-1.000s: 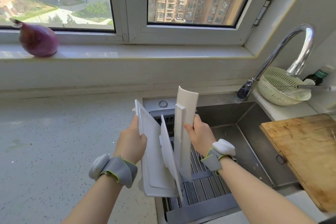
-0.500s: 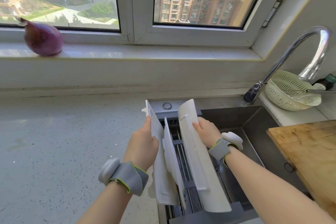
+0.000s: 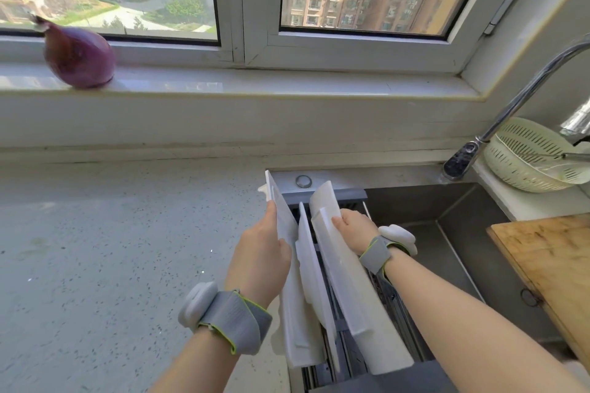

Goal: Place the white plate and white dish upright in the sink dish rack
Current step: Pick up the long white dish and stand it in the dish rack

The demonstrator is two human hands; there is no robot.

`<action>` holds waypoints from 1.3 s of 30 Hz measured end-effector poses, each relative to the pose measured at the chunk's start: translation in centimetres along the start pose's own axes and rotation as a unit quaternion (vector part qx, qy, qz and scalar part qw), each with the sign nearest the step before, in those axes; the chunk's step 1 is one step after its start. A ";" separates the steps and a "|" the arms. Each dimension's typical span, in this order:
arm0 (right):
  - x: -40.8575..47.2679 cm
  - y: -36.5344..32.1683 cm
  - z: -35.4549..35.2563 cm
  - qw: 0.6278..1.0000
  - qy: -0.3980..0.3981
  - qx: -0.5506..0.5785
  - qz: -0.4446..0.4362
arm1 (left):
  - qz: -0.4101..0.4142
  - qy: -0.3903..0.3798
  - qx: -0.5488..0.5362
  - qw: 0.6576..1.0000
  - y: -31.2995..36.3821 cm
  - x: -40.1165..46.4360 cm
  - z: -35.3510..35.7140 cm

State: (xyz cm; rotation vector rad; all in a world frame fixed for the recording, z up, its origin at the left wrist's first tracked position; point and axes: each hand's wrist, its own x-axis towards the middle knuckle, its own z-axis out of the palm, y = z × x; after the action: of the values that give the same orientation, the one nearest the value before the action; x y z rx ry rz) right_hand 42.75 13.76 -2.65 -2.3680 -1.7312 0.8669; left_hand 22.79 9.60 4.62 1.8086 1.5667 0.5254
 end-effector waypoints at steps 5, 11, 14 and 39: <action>-0.1 -0.4 2.0 1.000 -0.012 -0.023 0.009 | -0.003 -0.007 -0.002 1.000 0.2 -0.2 -0.1; 0.1 -0.9 2.8 0.999 -0.013 -0.040 0.020 | -0.010 -0.001 -0.018 1.000 0.0 -0.1 0.0; -0.2 -1.2 3.2 0.999 -0.004 -0.043 0.023 | -0.021 0.002 -0.015 1.000 0.1 0.1 0.0; -8.0 0.7 7.8 0.987 -0.118 -0.109 0.025 | -0.051 -0.020 0.195 0.979 0.5 -0.6 0.9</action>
State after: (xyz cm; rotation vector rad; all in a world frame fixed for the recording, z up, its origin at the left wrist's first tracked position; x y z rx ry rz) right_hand 38.01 4.34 -6.32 -2.5460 -1.9534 1.0541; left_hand 23.62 8.82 4.40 1.9908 1.8185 0.1367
